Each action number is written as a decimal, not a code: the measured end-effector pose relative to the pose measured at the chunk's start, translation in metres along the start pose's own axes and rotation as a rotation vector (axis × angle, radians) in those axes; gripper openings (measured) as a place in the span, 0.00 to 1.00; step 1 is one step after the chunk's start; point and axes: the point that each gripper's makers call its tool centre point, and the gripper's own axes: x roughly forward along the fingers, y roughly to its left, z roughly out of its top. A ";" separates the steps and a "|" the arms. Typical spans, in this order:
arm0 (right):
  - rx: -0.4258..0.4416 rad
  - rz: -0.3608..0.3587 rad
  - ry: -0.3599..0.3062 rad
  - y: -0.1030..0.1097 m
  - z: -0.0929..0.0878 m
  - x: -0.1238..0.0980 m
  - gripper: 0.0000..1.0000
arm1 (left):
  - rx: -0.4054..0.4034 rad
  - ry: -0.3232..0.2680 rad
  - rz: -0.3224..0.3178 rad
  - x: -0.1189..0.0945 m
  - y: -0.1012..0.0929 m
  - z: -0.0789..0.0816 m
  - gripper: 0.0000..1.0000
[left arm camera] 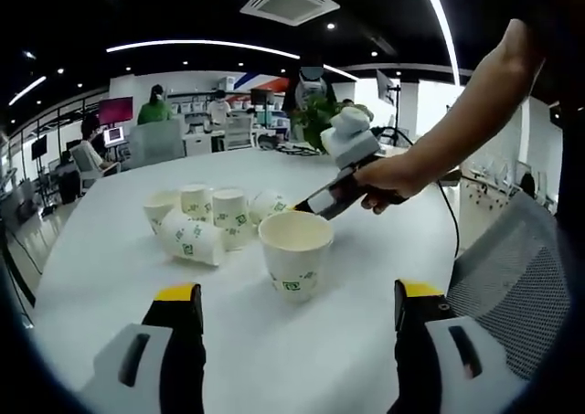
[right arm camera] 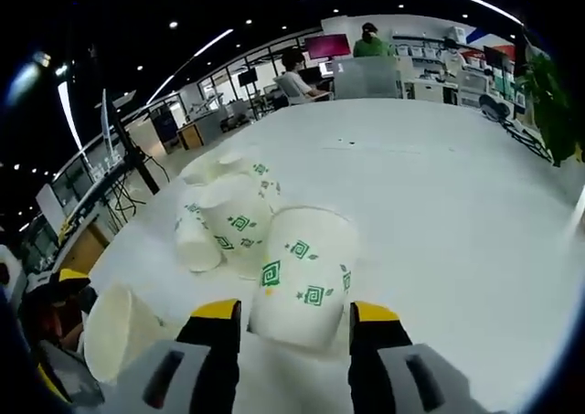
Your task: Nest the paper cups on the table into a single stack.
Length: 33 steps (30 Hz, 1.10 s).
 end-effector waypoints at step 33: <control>-0.047 -0.033 -0.034 -0.008 0.001 -0.025 0.35 | -0.013 -0.001 -0.021 -0.001 -0.003 -0.001 0.83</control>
